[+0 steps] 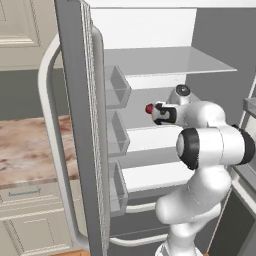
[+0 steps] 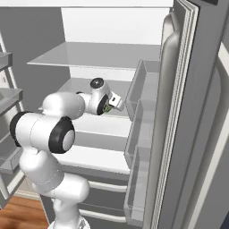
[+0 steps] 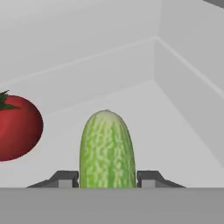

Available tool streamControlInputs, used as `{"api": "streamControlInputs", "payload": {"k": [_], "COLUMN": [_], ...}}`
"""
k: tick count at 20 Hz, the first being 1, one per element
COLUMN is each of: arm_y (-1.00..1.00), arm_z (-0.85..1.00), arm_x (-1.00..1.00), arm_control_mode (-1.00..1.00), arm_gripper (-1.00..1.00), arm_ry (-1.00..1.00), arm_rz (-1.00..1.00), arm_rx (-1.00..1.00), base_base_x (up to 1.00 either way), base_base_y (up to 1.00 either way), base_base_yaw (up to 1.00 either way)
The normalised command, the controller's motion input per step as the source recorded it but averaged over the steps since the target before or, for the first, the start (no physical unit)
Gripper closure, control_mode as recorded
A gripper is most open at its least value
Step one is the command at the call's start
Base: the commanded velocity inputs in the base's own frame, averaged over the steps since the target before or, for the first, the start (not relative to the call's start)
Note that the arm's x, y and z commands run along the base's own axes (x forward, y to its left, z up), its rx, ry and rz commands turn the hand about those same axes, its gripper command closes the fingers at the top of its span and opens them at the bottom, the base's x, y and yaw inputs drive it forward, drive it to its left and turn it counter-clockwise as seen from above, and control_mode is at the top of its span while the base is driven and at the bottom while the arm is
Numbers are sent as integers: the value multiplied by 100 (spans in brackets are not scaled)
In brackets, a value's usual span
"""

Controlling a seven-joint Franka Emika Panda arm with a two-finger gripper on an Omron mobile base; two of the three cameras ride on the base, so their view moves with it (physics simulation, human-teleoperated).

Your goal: Move the cucumber and tomato from the second highest shelf to the top shelf to make space. Then, place the pitcher from the counter on the cleared second highest shelf.

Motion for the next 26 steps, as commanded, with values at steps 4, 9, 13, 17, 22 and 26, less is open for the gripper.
{"api": "streamControlInputs", "payload": {"k": [4, 9, 13, 17, 22, 26], "arm_y": [0, 3, 1, 0, 0, 0], "arm_z": [22, 68, 98, 100, 97, 95], "arm_x": [-100, -100, -88, -60, -28, 0], "arm_control_mode": [-100, -100, -100, -100, -100, -100], "arm_gripper": [100, 100, 100, 100, 100, 100], "arm_ry": [1, 0, 2, -1, -6, 0], "arm_rz": [0, 5, 8, 7, 0, 0], "arm_rx": [0, 0, 0, 0, 0, 1], "base_base_x": [0, 0, 0, 0, 0, 0], "base_base_y": [0, 0, 0, 0, 0, 0], "base_base_yaw": [0, 0, 0, 0, 0, 0]}}
